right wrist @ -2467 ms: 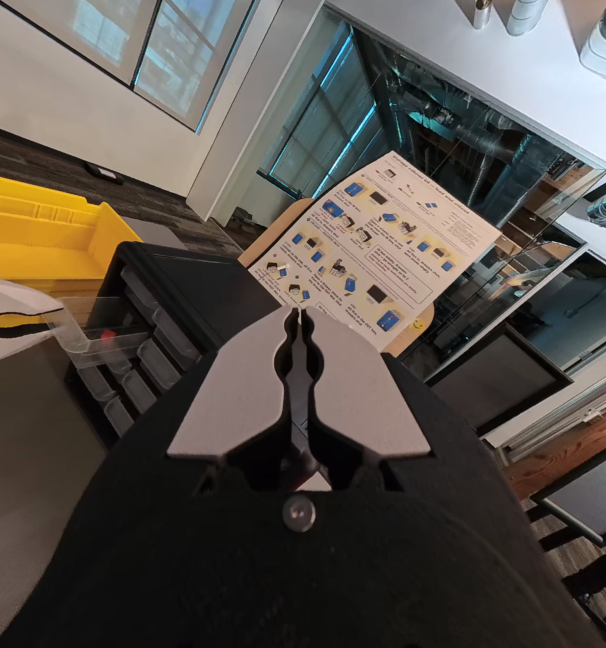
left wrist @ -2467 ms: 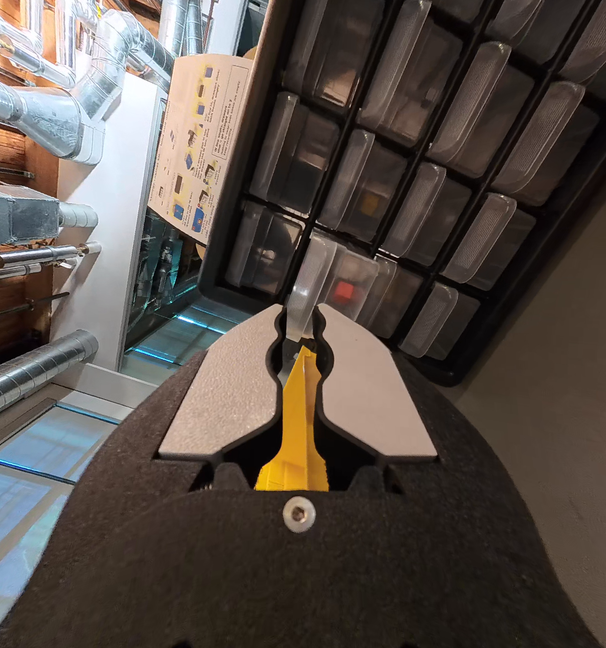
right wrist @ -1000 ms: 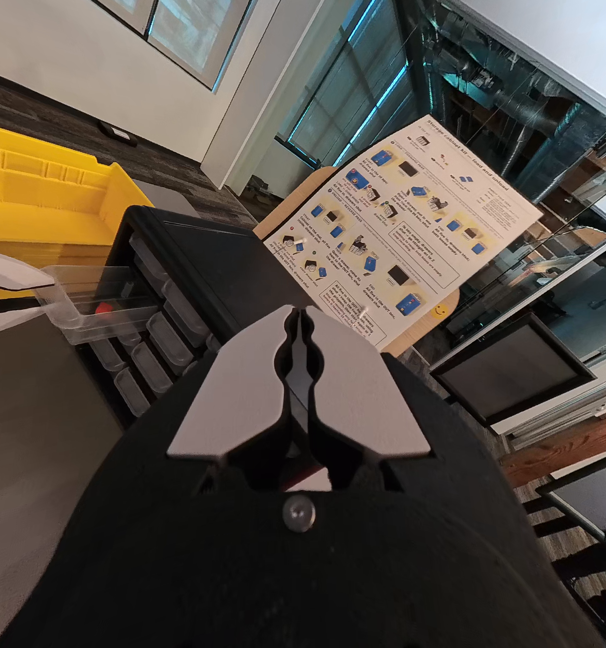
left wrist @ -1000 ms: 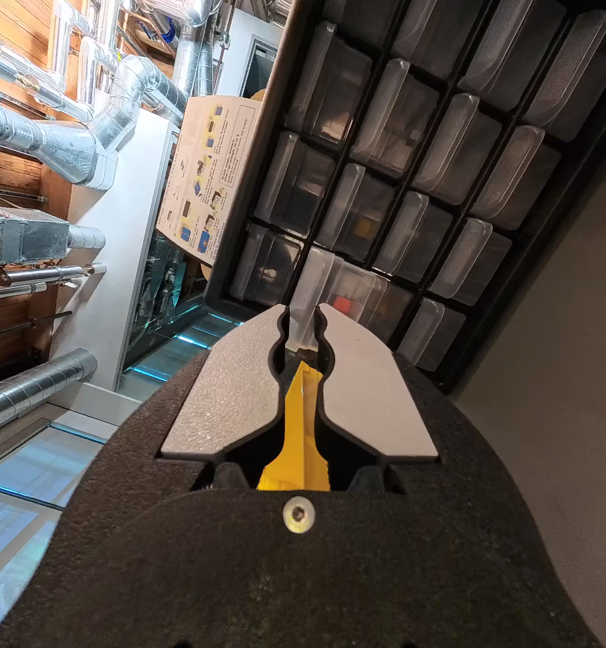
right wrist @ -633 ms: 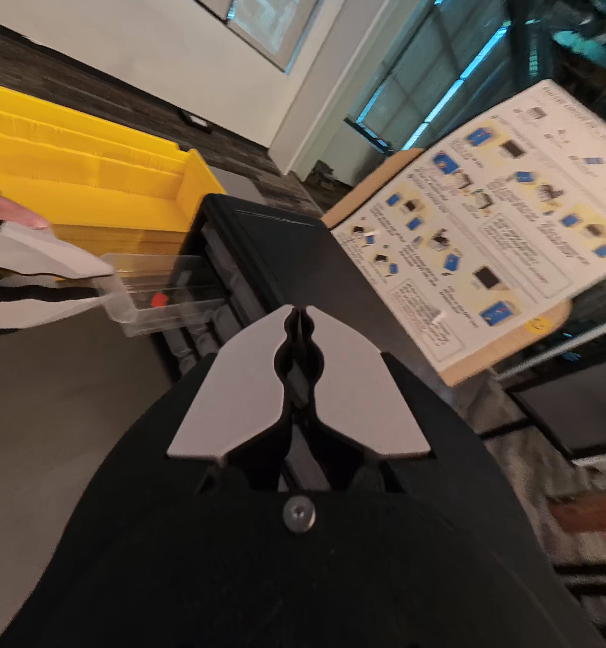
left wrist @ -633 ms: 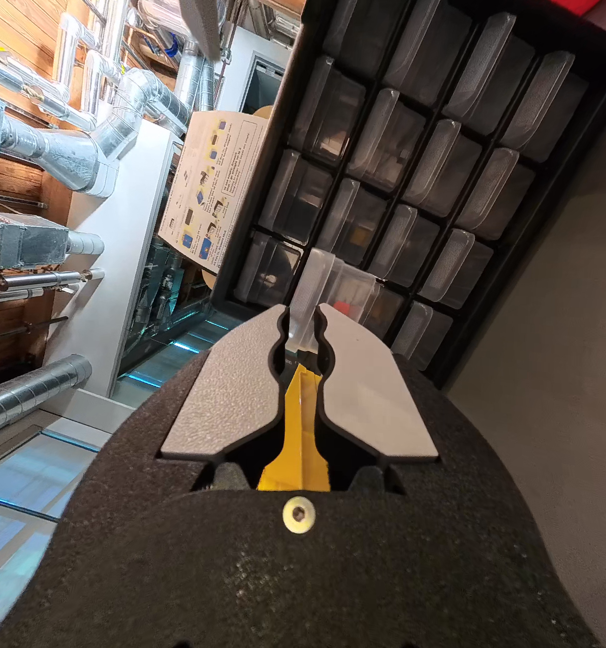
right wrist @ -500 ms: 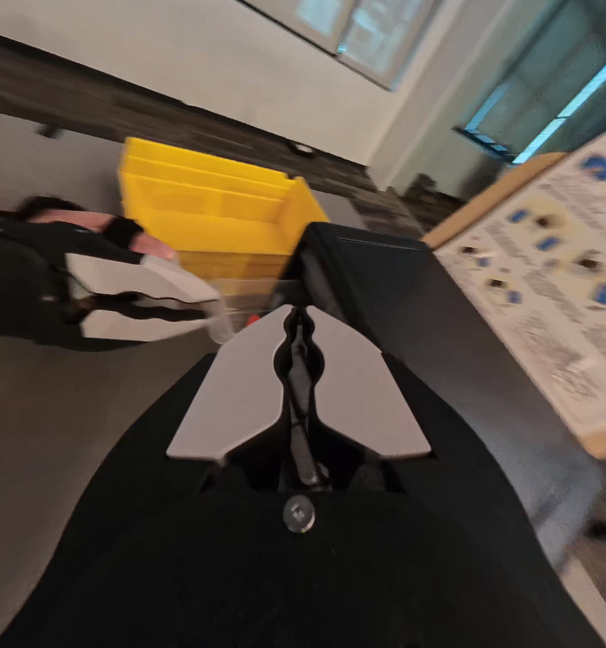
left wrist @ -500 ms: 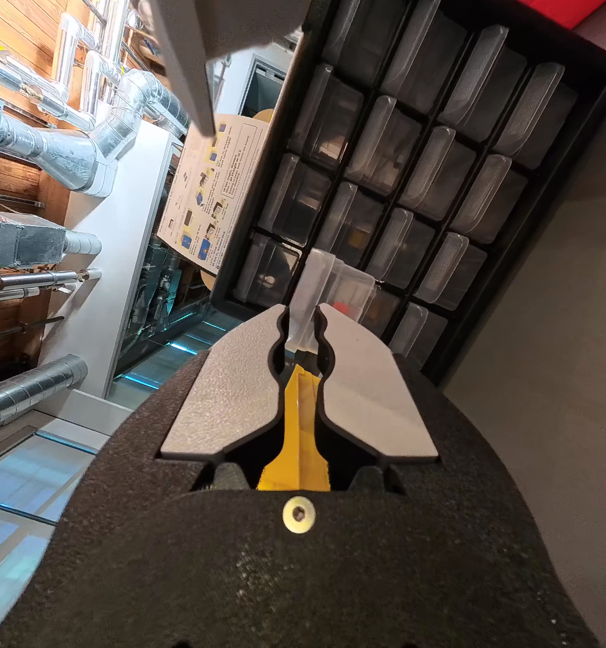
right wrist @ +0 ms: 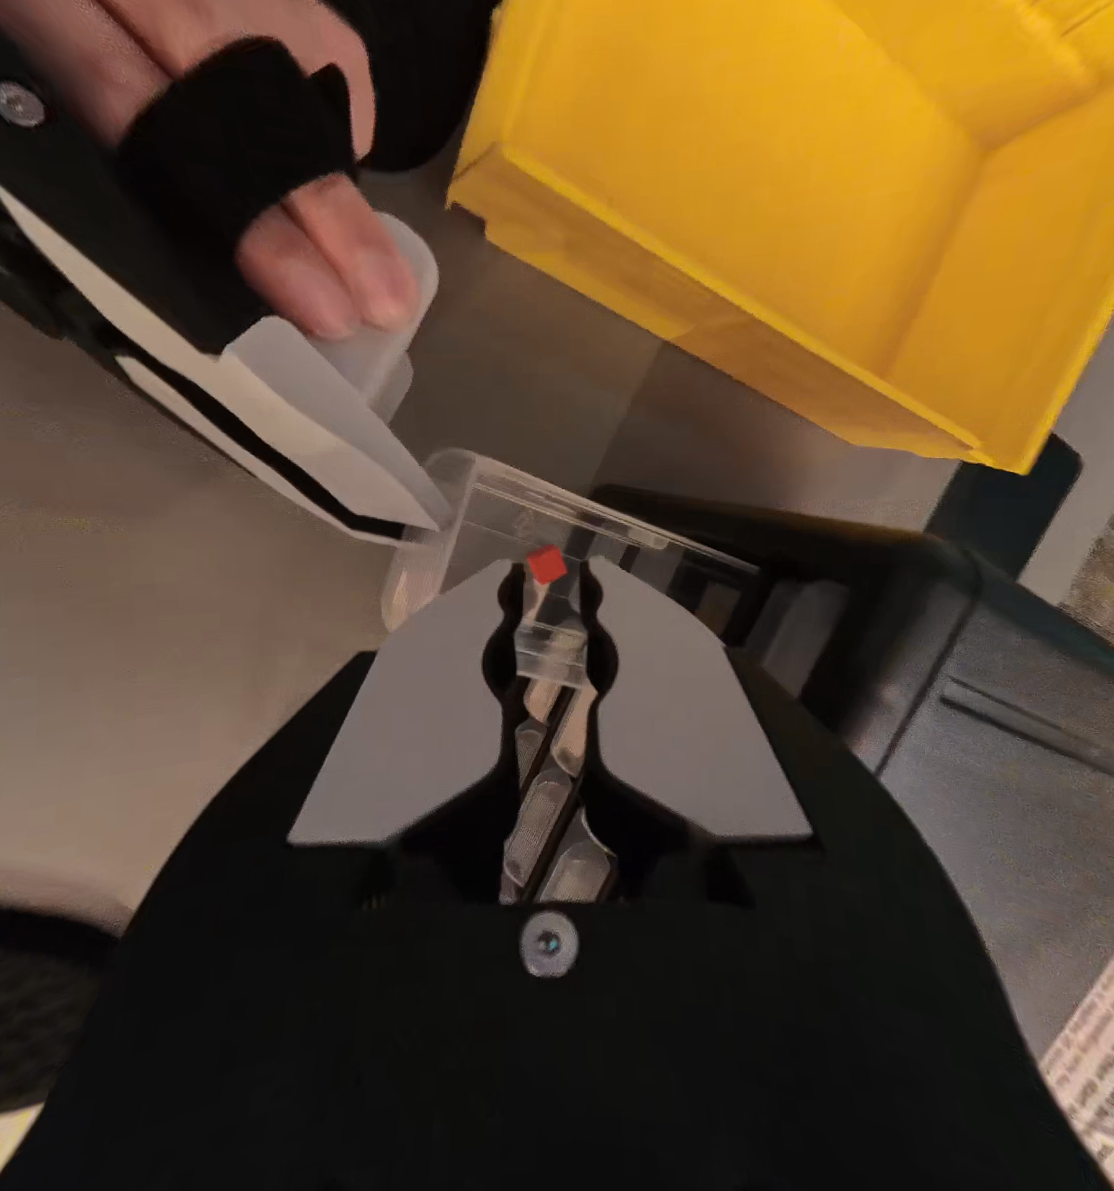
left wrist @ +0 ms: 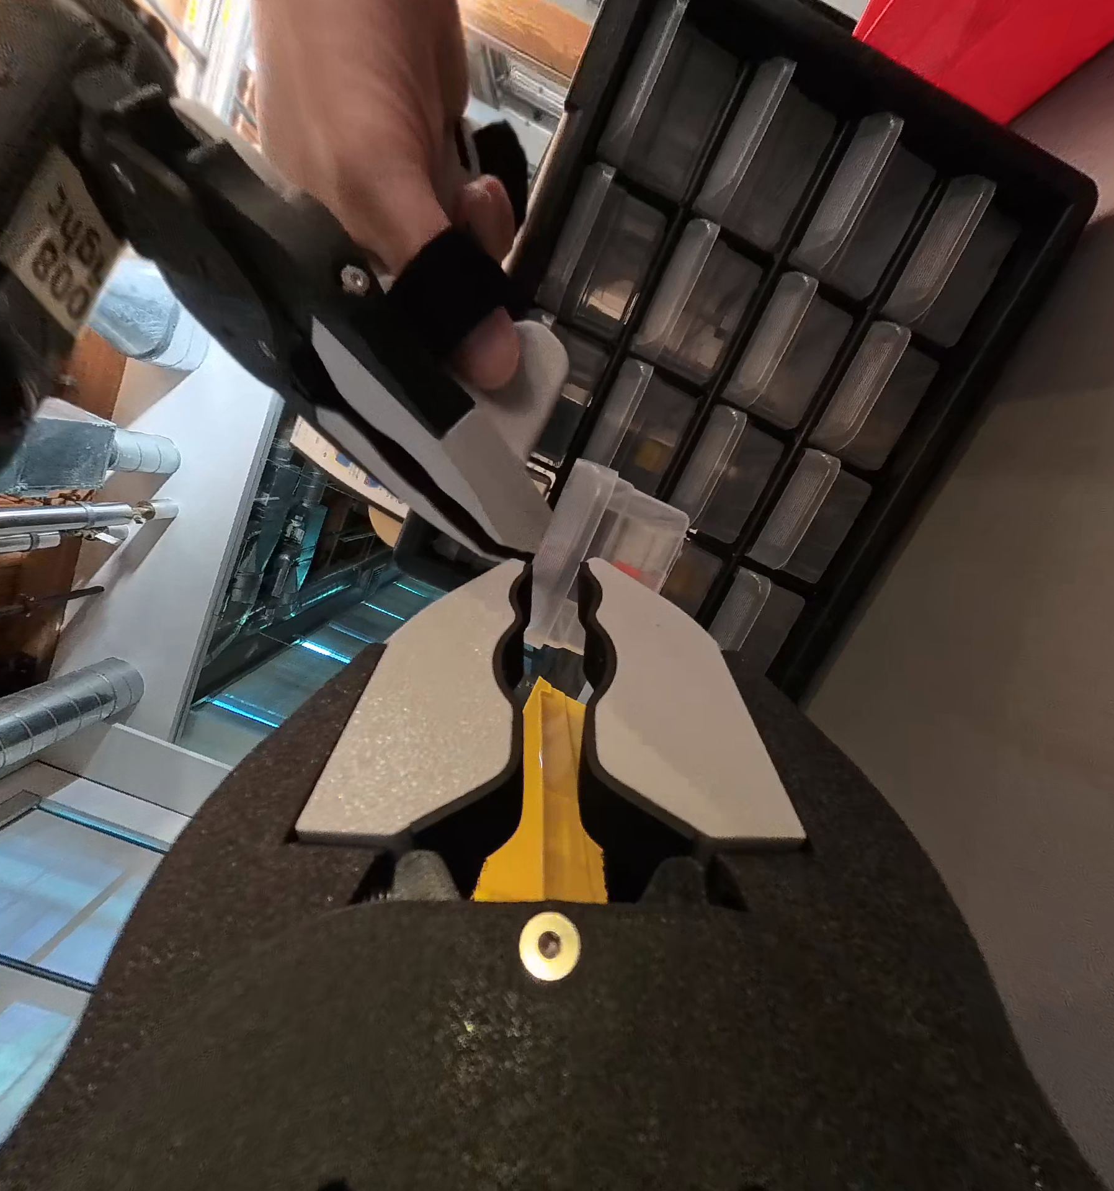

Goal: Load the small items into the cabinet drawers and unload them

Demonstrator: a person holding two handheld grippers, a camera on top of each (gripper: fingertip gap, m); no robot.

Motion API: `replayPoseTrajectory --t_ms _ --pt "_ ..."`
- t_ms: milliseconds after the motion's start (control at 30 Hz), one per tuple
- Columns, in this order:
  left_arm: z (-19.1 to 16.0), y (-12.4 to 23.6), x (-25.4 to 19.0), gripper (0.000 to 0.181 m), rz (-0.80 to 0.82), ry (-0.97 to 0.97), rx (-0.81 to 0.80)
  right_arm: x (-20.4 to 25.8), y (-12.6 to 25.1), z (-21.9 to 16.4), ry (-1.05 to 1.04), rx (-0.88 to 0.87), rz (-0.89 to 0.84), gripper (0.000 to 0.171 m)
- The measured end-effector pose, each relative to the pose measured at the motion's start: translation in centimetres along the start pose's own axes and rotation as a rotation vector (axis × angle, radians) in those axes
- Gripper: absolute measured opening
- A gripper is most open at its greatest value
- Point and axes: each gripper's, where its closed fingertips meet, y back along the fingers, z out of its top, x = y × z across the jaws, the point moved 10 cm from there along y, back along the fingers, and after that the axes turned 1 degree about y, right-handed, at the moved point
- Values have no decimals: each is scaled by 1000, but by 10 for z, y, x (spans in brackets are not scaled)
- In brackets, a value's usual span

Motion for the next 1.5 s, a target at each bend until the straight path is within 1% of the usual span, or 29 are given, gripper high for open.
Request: replayPoseTrajectory --t_ms 200,467,533,633,767,867,933,1000,1100,1333,1500 --pt "0 4 -2 13 -1 2 -9 -3 -15 8 62 109 113 22" --pt "1 5 -4 13 -11 -11 -13 -5 -28 11 90 188 168 22" --pt "1 4 -5 13 -13 -17 -11 -4 -30 12 87 209 185 17" --pt "1 4 -6 13 -12 -32 -8 -2 -32 14 90 220 206 2" --pt "2 4 -6 13 -6 -42 -9 -2 -30 13 77 210 175 2" --pt "2 4 -6 13 -4 -40 -12 -2 -24 8 55 204 155 6" --pt "2 5 -6 13 -4 -43 -13 -4 -20 6 37 187 146 17" --pt "2 4 -6 13 -5 -46 -12 -5 -16 4 40 176 141 22" --pt "2 4 -7 13 -5 -52 -9 -6 -15 6 33 186 155 24" --pt "3 5 -7 13 -3 -51 -11 -3 -27 8 -14 331 168 26" --pt "3 5 -8 13 -8 -61 -9 -5 -34 10 -84 362 211 25"
